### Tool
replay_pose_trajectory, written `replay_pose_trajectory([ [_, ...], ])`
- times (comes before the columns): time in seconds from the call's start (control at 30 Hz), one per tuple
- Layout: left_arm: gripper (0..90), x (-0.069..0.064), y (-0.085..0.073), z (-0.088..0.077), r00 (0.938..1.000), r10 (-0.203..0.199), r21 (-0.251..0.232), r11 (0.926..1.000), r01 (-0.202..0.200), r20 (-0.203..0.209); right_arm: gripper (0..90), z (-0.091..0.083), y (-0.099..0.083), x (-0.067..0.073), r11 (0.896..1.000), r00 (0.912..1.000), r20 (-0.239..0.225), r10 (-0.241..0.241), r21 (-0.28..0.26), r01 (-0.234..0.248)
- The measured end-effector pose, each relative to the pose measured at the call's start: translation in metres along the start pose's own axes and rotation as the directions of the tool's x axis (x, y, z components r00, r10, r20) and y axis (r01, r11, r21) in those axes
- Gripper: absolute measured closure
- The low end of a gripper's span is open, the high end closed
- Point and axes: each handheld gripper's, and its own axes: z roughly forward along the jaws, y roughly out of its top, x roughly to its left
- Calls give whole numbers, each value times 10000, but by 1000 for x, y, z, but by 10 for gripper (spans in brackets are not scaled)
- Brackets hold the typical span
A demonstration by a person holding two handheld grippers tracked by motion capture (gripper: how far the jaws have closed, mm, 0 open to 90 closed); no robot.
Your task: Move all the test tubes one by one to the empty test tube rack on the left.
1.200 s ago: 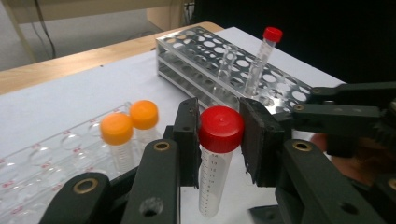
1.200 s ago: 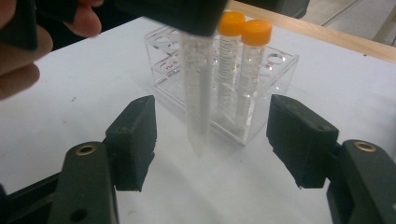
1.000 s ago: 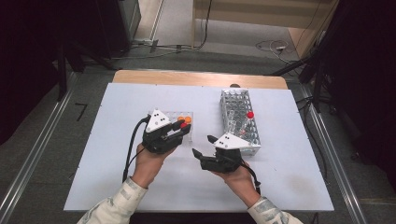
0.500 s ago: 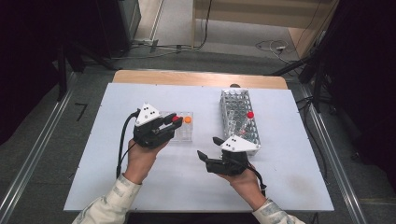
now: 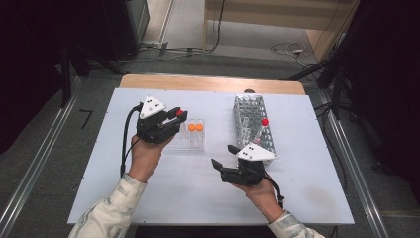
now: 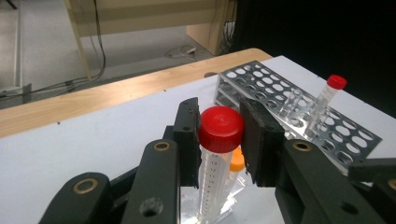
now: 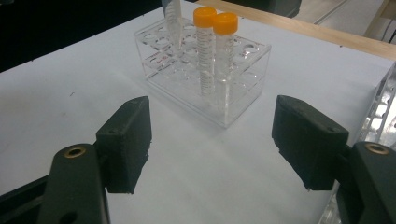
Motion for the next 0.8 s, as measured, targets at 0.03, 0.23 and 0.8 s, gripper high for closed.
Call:
replay_pose_trajectory([
  [0.03, 693, 0, 1, 1, 10000, -1, 3, 10000, 1, -46, 272, 0, 0, 0, 10000, 10000, 7, 5, -7, -5],
  [0.23, 693, 2, 3, 7, 9997, 31, 87, 10000, -29, -224, 277, -3, 1, -2, 9999, 10000, 39, 91, -107, -91],
  [0.8, 693, -4, -19, 20, 9966, 545, 59, 9985, -543, -624, 277, -3, 0, -2, 9999, 9999, 55, 124, -67, -124],
])
